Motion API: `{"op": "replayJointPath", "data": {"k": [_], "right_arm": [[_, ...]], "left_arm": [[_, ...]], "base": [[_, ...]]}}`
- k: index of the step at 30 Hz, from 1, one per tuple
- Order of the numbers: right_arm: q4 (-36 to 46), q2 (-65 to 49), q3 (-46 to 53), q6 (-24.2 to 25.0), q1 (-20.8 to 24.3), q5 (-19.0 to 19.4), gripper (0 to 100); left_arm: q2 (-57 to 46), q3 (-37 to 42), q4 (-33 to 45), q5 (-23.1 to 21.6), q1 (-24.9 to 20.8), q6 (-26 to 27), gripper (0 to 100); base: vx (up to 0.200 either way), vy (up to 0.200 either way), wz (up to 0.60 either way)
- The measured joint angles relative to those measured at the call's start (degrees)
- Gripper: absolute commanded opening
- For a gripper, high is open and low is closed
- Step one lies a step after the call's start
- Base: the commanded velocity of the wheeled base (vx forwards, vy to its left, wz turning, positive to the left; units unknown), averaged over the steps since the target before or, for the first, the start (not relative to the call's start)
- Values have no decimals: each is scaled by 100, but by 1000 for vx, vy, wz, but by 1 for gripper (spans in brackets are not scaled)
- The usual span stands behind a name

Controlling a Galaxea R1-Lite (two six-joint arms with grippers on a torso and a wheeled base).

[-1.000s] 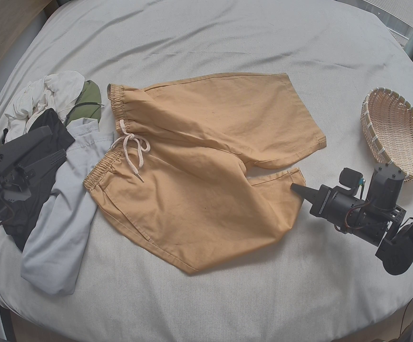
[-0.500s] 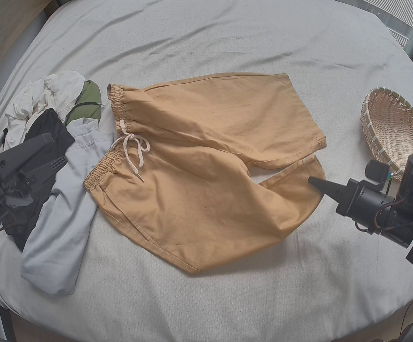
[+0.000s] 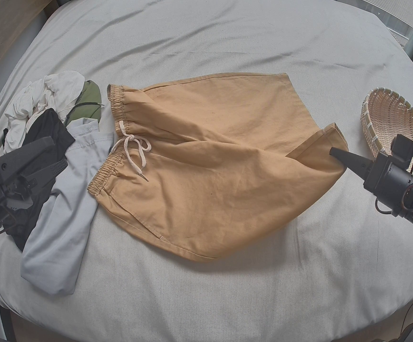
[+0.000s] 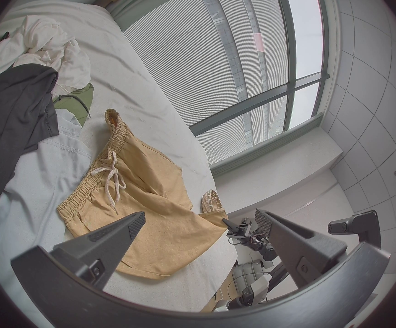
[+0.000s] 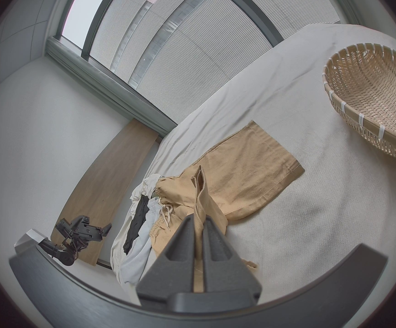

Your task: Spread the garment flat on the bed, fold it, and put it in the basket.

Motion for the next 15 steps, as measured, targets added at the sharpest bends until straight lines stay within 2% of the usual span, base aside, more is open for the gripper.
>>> {"op": "replayJointPath", "data": {"k": [10, 15], "right_arm": [[-134, 129, 9, 4, -89, 22, 0], [-818, 641, -48, 4, -286, 16, 0]], "left_arm": [[0, 62, -5, 0, -5, 0, 100], [2, 112, -2, 0, -5, 5, 100]], "base": [[0, 0, 0], [0, 0, 0]]}}
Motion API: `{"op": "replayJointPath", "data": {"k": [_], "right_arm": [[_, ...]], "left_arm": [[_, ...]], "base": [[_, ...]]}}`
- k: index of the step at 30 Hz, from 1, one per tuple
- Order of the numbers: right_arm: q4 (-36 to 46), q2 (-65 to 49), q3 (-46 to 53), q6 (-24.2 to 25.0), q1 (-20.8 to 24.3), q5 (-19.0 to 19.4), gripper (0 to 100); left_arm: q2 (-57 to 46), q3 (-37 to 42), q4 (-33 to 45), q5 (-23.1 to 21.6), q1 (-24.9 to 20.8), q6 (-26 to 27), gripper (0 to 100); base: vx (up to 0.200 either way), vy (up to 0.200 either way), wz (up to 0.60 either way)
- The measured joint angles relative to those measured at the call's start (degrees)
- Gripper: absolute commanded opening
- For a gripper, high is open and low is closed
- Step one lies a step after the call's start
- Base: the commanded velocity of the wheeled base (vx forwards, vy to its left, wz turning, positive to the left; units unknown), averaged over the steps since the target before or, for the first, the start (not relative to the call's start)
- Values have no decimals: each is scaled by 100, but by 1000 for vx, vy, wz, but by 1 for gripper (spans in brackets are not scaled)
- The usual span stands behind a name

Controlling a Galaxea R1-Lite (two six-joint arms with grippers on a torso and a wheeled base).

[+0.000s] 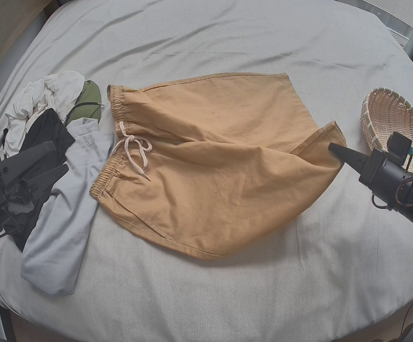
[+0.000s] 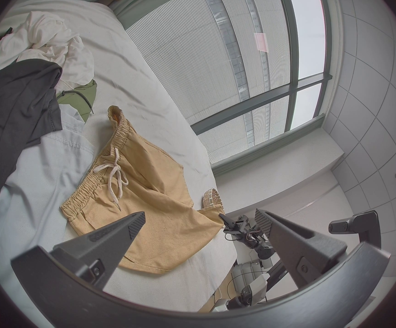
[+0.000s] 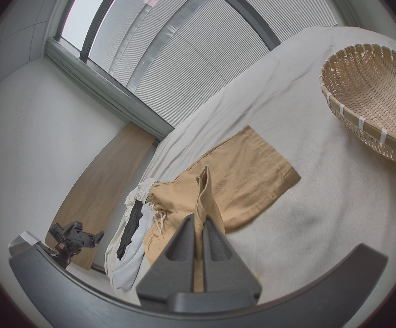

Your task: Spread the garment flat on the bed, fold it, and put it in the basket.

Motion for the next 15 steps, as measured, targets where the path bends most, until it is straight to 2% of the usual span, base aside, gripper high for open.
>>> {"op": "replayJointPath", "data": {"k": [6, 15], "right_arm": [[-701, 750, -361, -2, -107, -44, 0], [-859, 1668, -1254, -2, -354, -68, 0]], "left_arm": [[2, 37, -2, 0, -12, 6, 100], [13, 96, 0, 0, -28, 11, 100]], "base": [[0, 0, 0], [0, 0, 0]]}}
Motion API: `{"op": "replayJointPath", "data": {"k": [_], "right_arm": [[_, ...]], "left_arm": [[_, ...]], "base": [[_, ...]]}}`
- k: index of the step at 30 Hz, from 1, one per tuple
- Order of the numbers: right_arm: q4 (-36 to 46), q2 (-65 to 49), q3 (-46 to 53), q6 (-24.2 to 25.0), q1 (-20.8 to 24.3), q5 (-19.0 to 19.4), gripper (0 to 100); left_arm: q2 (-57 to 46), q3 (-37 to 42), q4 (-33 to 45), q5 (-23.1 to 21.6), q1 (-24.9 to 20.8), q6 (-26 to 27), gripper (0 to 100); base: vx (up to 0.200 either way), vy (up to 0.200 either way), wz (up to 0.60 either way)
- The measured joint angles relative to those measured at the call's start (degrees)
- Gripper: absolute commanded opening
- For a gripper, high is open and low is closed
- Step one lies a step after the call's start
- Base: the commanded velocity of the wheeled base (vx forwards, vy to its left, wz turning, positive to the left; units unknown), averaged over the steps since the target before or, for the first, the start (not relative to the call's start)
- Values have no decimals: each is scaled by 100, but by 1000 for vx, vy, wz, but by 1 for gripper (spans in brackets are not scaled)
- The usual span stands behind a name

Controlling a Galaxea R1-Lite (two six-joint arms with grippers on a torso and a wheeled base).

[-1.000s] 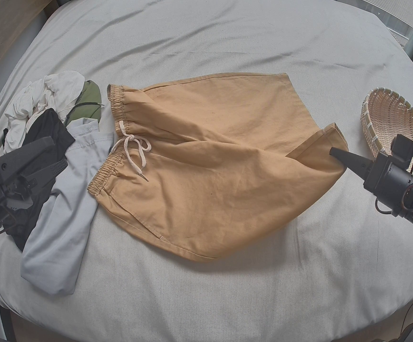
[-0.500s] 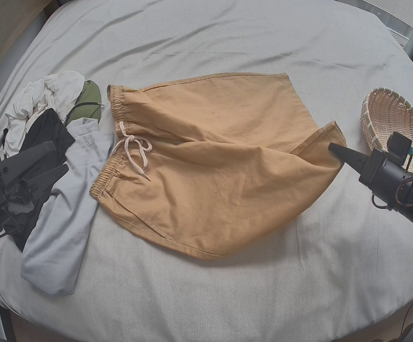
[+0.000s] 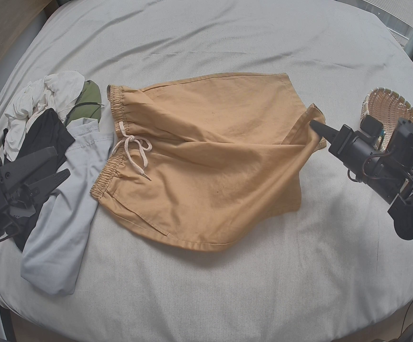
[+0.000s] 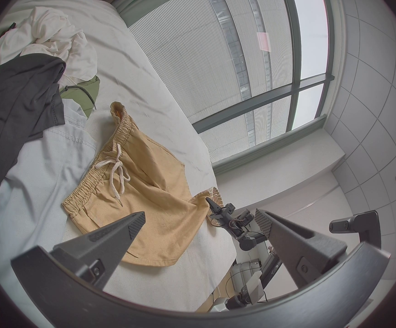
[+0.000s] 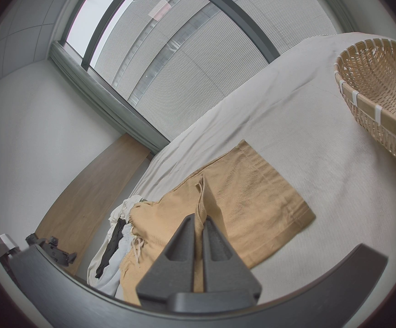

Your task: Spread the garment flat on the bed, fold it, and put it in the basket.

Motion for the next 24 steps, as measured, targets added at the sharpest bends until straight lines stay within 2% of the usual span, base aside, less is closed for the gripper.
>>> {"op": "replayJointPath", "data": {"k": [6, 7, 14, 21, 24], "right_arm": [[-22, 411, -374, 2, -146, -5, 0], [-37, 458, -399, 2, -157, -9, 100], [-369, 580, -390, -26, -228, -334, 100], [-367, 238, 315, -80, -345, -332, 100], [-356, -10, 806, -88, -363, -189, 100]], "left_arm": [[1, 28, 0, 0, -6, 6, 100], [1, 34, 0, 0, -6, 6, 100], [0, 59, 2, 0, -9, 9, 100], [-2, 119, -49, 0, -5, 28, 100], [-2, 174, -156, 0, -5, 35, 100]], "base": [[0, 0, 0], [0, 0, 0], [0, 0, 0], [0, 0, 0], [0, 0, 0]]}}
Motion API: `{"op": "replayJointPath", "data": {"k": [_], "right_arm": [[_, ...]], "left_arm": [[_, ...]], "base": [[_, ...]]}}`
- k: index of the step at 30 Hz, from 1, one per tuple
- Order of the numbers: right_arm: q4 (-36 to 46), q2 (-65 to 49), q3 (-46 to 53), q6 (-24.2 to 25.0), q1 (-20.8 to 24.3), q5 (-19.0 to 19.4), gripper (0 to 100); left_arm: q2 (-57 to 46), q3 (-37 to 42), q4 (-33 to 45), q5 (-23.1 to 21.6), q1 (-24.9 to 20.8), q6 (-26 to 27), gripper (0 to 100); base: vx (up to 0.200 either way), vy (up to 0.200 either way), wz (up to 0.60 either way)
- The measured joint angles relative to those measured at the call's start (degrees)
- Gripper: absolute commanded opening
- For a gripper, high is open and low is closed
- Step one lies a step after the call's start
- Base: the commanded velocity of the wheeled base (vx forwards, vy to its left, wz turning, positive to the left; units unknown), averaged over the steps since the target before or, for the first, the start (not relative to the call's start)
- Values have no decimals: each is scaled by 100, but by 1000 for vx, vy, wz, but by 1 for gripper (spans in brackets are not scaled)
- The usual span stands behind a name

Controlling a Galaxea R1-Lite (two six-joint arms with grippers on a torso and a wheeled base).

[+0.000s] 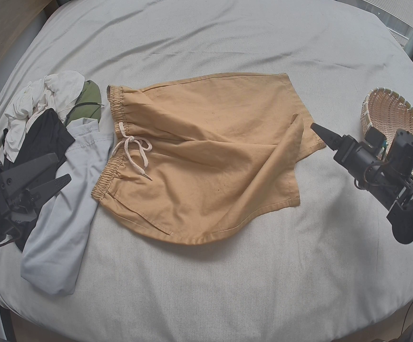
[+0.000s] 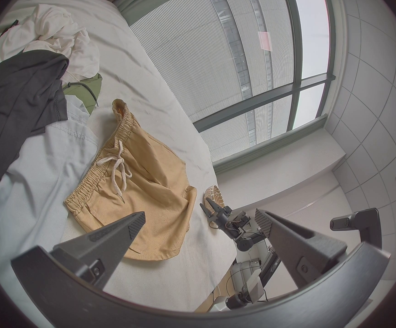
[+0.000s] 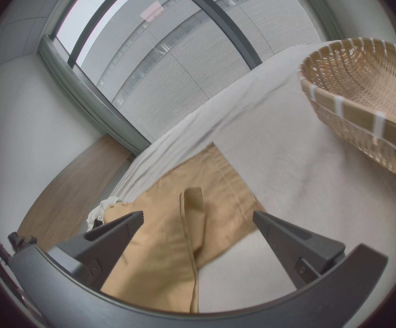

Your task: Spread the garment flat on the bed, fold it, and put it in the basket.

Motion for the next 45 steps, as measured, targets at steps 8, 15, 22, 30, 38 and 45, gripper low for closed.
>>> {"op": "replayJointPath", "data": {"k": [8, 15, 22, 30, 38, 45], "right_arm": [[-15, -380, 1252, -9, 325, 461, 100], [-419, -15, 1412, -1, 722, 510, 100], [-918, 573, 1410, -55, 995, 482, 100], [-1131, 918, 1309, -61, 1047, 433, 0], [-1230, 1061, 1213, -55, 1006, 129, 0], [-1224, 890, 1463, -74, 920, 35, 0]], "left_arm": [[9, 107, -189, 9, 5, -9, 100], [34, 129, -219, 24, 5, -9, 100], [59, 143, -224, 28, 7, -9, 100], [67, 154, -224, 26, 5, -2, 100], [69, 187, -222, 26, -1, 6, 100], [111, 317, -197, 37, 5, 9, 100]], "base": [[0, 0, 0], [0, 0, 0], [0, 0, 0], [0, 0, 0], [0, 0, 0], [0, 0, 0]]}}
